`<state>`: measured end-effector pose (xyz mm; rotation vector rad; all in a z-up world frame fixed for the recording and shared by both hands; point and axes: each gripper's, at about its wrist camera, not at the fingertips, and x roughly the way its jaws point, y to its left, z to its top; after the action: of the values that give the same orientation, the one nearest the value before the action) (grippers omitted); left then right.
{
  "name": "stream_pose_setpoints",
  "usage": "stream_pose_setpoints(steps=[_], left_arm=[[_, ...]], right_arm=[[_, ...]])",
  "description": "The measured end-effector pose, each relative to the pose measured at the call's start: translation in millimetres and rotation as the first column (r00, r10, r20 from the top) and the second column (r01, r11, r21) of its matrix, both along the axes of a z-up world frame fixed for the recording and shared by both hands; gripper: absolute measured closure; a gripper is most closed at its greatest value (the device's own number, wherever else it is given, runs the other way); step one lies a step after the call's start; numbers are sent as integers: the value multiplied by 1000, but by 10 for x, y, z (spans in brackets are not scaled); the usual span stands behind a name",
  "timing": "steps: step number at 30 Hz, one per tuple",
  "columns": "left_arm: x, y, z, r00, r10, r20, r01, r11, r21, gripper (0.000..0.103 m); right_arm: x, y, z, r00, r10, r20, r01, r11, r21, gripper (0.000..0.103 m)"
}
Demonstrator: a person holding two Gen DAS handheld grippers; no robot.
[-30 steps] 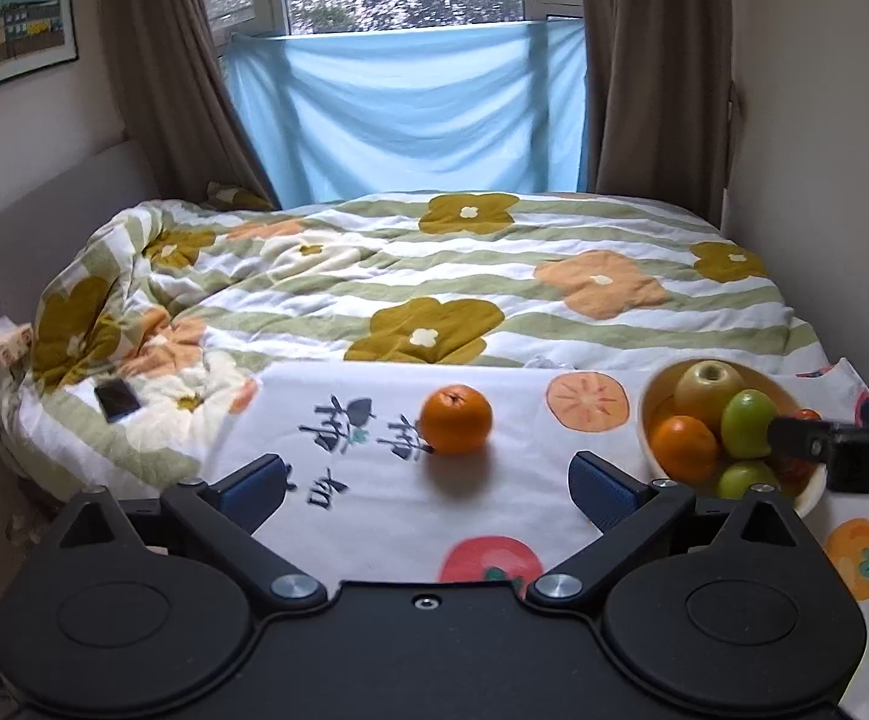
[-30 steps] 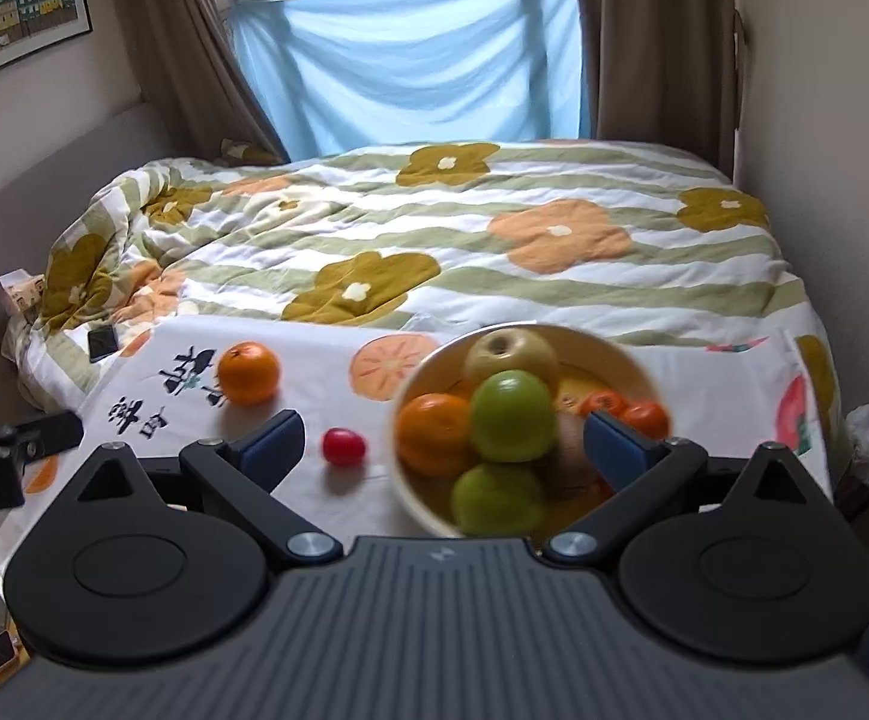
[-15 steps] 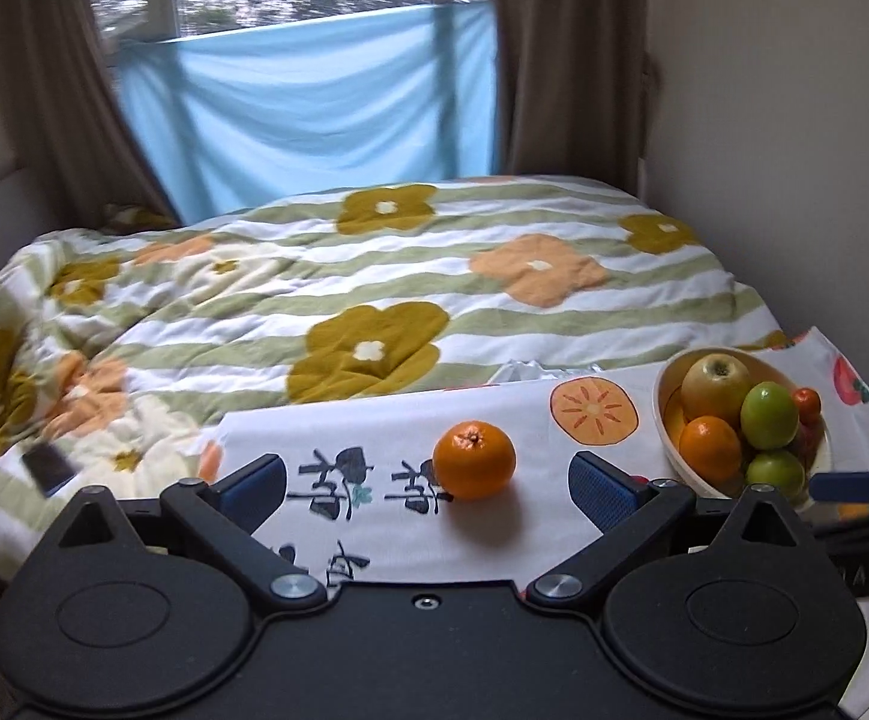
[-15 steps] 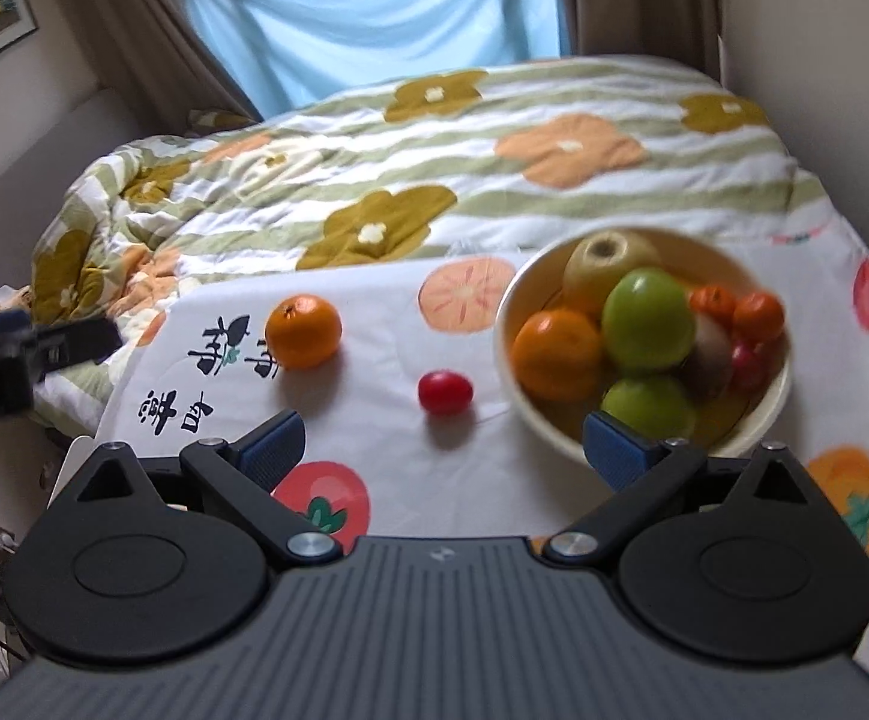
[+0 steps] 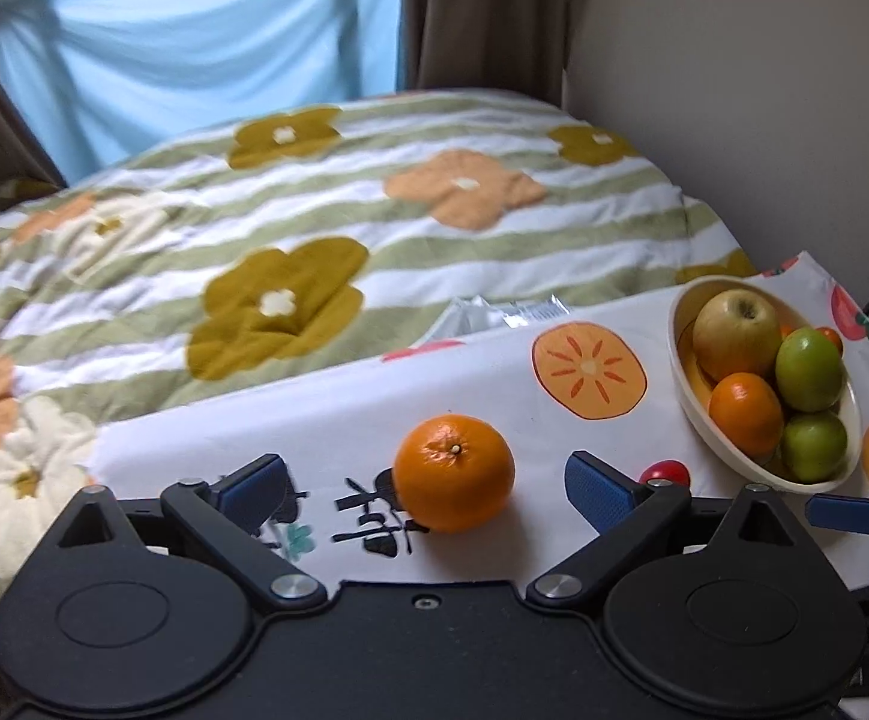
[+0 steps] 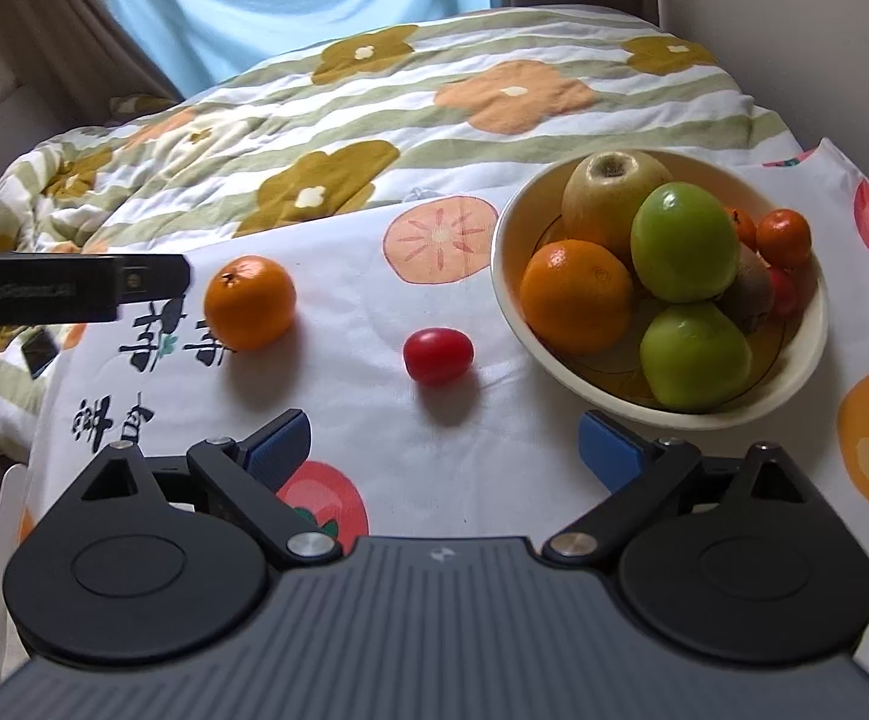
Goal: Organize fruits
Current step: 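Grasp the orange with the left gripper while the right gripper grasps the red tomato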
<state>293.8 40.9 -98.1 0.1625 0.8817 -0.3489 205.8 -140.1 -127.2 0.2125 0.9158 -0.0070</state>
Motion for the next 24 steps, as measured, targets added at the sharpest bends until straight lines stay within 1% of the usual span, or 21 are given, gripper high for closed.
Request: stream_pose_setpoints(steps=[3, 6, 10, 12, 14, 15, 16, 19, 21, 24], left_arm=[[125, -18, -142, 1000, -6, -25, 5, 1000, -11, 10], [226, -33, -276, 998, -11, -66, 9, 1000, -27, 16], [303, -85, -395, 995, -32, -93, 29, 999, -29, 21], [333, -106, -437, 994, -40, -102, 37, 999, -25, 28], [358, -108, -474, 993, -44, -113, 41, 999, -30, 30], [375, -97, -492, 991, -48, -122, 43, 998, -40, 35], [379, -99, -503, 990, -53, -132, 46, 998, -54, 36], [366, -106, -498, 991, -59, -122, 54, 997, -46, 36], [351, -104, -497, 991, -68, -116, 63, 997, -41, 37], [341, -110, -498, 991, -77, -113, 73, 997, -35, 37]], right_arm=[[88, 66, -82, 1000, 11, -12, -11, 1000, -23, 0], [180, 99, -160, 1000, 12, -28, -12, 1000, -12, 0], [278, 136, -253, 999, 13, -43, -13, 1000, -9, 5], [328, 146, -293, 999, 11, -51, -11, 1000, -11, 9], [366, 164, -326, 998, 10, -57, -11, 1000, -16, 12], [385, 167, -337, 998, 12, -59, -13, 1000, -20, 15], [398, 178, -347, 998, 14, -60, -15, 1000, -26, 17], [428, 198, -360, 998, 20, -58, -22, 999, -41, 22], [452, 205, -363, 998, 23, -56, -26, 999, -41, 24], [494, 234, -366, 998, 30, -52, -33, 998, -47, 24]])
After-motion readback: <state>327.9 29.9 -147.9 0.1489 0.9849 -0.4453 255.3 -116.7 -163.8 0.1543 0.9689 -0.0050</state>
